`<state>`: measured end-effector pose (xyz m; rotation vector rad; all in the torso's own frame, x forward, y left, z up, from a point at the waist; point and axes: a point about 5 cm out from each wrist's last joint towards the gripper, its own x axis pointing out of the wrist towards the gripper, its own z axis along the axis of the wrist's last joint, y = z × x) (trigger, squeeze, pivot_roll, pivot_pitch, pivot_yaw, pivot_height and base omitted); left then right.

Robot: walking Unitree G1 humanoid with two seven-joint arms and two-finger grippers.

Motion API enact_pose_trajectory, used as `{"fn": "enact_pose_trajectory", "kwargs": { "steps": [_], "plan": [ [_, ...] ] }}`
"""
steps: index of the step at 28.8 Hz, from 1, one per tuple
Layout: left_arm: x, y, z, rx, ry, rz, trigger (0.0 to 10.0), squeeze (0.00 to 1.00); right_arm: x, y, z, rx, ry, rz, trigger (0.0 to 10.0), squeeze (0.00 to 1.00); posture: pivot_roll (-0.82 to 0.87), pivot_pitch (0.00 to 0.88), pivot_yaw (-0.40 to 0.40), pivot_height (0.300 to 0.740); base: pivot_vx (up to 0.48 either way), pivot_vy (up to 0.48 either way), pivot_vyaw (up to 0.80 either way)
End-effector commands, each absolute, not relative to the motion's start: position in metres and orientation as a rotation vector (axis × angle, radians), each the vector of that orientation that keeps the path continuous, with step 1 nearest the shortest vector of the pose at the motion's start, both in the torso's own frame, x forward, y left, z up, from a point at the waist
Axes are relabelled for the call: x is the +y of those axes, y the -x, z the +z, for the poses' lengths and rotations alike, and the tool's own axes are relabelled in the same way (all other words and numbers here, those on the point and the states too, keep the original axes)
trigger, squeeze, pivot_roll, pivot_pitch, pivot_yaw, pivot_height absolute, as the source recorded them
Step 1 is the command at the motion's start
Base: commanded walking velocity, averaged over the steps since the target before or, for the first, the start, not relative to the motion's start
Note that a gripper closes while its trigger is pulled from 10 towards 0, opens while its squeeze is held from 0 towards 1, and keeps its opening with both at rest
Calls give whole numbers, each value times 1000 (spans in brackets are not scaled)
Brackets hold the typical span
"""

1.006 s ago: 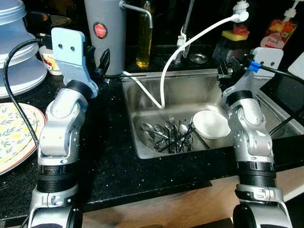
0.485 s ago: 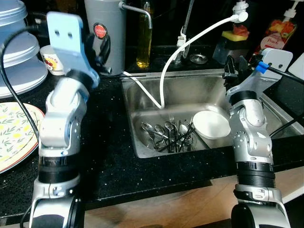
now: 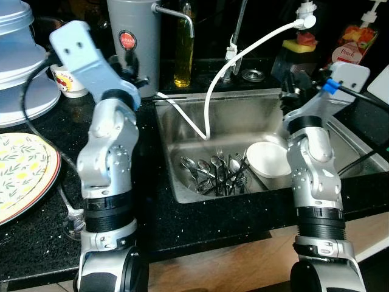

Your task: Kitchen organization

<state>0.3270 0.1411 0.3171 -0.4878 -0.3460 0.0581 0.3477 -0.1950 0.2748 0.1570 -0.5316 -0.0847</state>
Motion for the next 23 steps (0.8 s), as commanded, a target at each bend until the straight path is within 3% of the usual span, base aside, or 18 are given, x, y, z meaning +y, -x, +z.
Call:
{"fn": "enact_pose_trajectory", "kwargs": {
  "steps": [1, 5, 7, 11, 12, 13, 15, 18, 19, 20, 21, 23],
  "plan": [
    [144, -320, 315, -314, 536, 71, 10000, 0, -202, -343, 276, -553, -159, -110, 10000, 0, 159, 0, 18, 740, 0, 0, 0],
    [154, -312, 317, -296, 600, 86, 10000, 0, -203, -342, 275, -555, -161, -115, 10000, 0, 160, 0, 18, 740, 0, 0, 0],
    [151, -312, 298, -205, 796, 83, 10000, 0, -202, -343, 271, -546, -169, -112, 10000, 0, 179, 0, 16, 740, 0, 0, 0],
    [147, -316, 286, -176, 827, 84, 10000, 0, -199, -345, 271, -544, -174, -107, 10000, 0, 181, 0, 6, 740, 0, 0, 0],
    [137, -320, 283, -177, 762, 46, 10000, 0, -197, -348, 273, -547, -178, -98, 10000, 0, 189, 0, -5, 740, 0, 0, 0],
    [123, -322, 285, -229, 592, -4, 10000, 0, -196, -350, 275, -549, -174, -88, 10000, 0, 189, 0, -5, 740, 0, 0, 0],
    [118, -323, 285, -255, 511, -22, 10000, 0, -195, -350, 276, -550, -170, -85, 10000, 0, 198, 0, -8, 740, 0, 0, 0],
    [102, -326, 298, -426, 139, -95, 10000, 0, -196, -351, 278, -553, -170, -84, 10000, 0, 200, 0, -24, 740, 0, 0, 0],
    [103, -328, 309, -493, 21, -132, 10000, 0, -196, -352, 278, -555, -169, -83, 10000, 0, 192, 0, -15, 740, 0, 0, 0],
    [103, -328, 309, -493, 21, -132, 10000, 0, -196, -352, 278, -555, -169, -83, 10000, 0, 192, 0, -15, 740, 0, 0, 0],
    [113, -333, 328, -566, -139, -162, 10000, 0, -196, -351, 279, -559, -165, -81, 10000, 0, 193, 0, -14, 740, 0, 0, 0],
    [118, -335, 333, -589, -181, -166, 10000, 0, -196, -351, 280, -560, -163, -80, 10000, 0, 193, 0, -14, 740, 0, 0, 0]
  ]
}}
